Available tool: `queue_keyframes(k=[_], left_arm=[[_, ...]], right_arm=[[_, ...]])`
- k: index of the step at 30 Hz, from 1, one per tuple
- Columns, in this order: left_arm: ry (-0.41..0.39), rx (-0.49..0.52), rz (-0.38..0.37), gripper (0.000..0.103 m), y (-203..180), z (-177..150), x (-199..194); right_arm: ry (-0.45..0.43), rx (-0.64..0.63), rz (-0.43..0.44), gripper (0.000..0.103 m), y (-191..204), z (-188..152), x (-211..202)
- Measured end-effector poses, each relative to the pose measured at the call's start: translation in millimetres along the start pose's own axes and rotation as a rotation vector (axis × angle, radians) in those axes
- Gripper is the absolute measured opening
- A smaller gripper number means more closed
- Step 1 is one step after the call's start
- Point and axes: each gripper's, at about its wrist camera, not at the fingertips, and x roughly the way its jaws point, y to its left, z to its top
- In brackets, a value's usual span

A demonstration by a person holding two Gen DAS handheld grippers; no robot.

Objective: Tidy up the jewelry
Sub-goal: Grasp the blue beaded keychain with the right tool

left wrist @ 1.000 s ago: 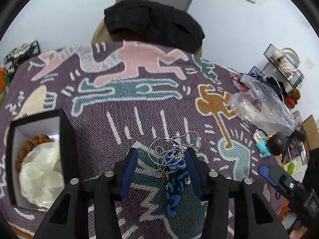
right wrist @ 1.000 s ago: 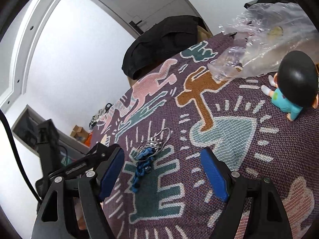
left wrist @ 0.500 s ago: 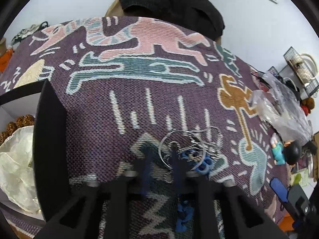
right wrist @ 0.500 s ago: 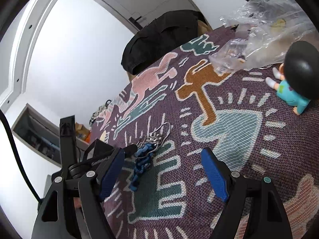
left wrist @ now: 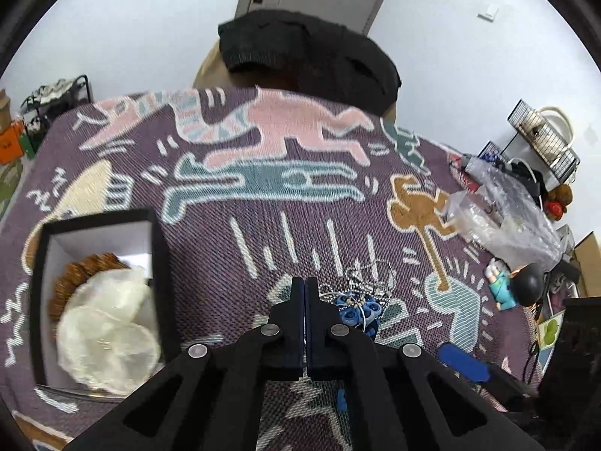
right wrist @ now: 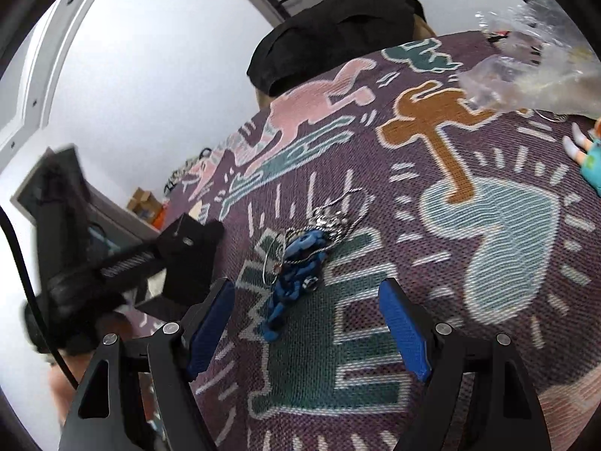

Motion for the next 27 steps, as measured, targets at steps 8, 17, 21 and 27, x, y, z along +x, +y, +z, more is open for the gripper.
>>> queue_keyframes(k=[8,17,21,27], left_arm=[[-0.054,0.001,-0.006,0.0,13,5,-31],[-0.076,-0.007,-0.014,0.0,26,5,-48],[-0.033,-0.028,-0.028,0.0,26,5,-39],[0.052,-0.043,-0.043,0.002,17,1,-19]], right_arm=[[0.065,-0.064,-0.052,0.08,23,-5,27],[0.087,-0.159,-0.146,0.08,42,-13,48],[0.083,-0.25,-0.236,0.063,49,-17,51],[0.075,-0.212,-0.26,0.012,26,-10,39]])
